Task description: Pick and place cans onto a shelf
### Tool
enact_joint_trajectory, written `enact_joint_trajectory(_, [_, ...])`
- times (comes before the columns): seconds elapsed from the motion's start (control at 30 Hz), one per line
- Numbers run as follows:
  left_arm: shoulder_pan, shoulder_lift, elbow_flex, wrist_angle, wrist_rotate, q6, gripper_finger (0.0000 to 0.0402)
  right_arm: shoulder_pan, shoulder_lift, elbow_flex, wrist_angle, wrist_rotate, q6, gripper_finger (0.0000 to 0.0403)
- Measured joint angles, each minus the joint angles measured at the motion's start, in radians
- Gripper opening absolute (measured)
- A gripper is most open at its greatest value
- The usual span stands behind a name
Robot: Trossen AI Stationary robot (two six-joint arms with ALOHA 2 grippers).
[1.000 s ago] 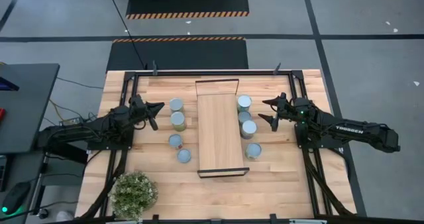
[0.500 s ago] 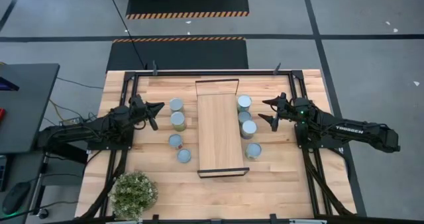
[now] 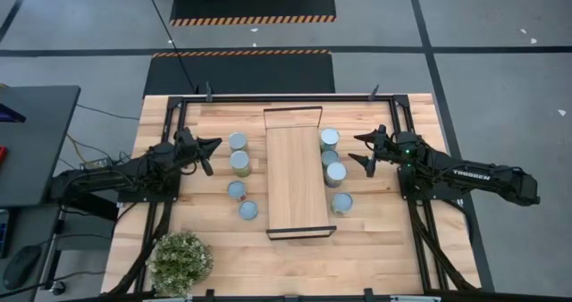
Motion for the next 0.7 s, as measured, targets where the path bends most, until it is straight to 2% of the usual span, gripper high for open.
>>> enact_joint_trajectory(0.33, [0.0, 0.0, 0.0, 0.04, 0.0, 0.0, 0.0023, 0.0, 0.0, 0.0, 0.001, 0.001, -0.001, 0.035])
enact_joint_trajectory(0.7, [0.0, 0.0, 0.0, 0.092, 0.0, -0.048, 0.0023, 0.0, 0.0, 0.0, 0.078, 0.006, 0.006, 0.035])
